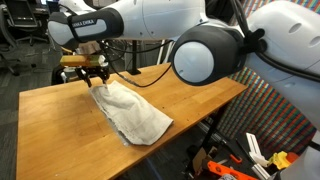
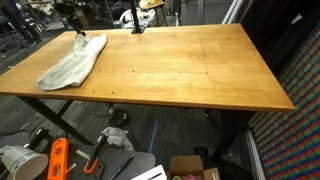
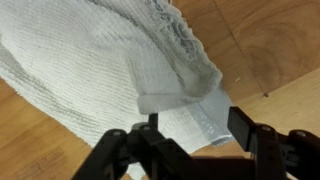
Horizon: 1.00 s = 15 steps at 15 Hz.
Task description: Fold the towel in half from right to left
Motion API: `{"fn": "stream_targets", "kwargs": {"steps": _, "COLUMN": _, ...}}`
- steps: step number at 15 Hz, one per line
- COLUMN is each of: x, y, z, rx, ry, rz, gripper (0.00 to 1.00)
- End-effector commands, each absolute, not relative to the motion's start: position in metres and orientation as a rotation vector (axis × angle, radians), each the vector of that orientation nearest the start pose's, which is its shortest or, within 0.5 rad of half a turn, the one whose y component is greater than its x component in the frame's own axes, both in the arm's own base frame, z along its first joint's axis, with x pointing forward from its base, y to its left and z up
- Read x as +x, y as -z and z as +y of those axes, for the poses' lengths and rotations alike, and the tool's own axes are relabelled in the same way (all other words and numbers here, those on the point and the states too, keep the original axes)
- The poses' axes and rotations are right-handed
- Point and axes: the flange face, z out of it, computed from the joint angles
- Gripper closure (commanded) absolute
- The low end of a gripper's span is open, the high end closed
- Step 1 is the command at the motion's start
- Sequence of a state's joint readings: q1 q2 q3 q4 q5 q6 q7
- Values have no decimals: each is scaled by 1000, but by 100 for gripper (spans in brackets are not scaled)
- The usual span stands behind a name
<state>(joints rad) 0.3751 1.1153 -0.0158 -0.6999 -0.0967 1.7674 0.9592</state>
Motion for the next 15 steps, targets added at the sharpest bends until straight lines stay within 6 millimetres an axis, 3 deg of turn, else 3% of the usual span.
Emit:
{"fn": "stream_targets", "kwargs": {"steps": 1, "x": 749, "y": -269, "z": 269, "rx": -3154, "ry": 37, "rz": 939, "gripper": 0}}
{"fn": "stream_targets", "kwargs": {"steps": 5, "x": 749, "y": -261, "z": 268, "rx": -3168, "ry": 35, "rz": 958, "gripper": 0}}
{"fn": "stream_targets", "kwargs": {"steps": 13, "x": 754, "y": -306, "z": 269, "rx": -3159, "ry": 175, "rz": 944, "gripper": 0}}
{"fn": "stream_targets", "kwargs": {"steps": 15, "x": 752, "y": -301, "z": 265, "rx": -3204, "ry": 154, "rz": 951, "gripper": 0}}
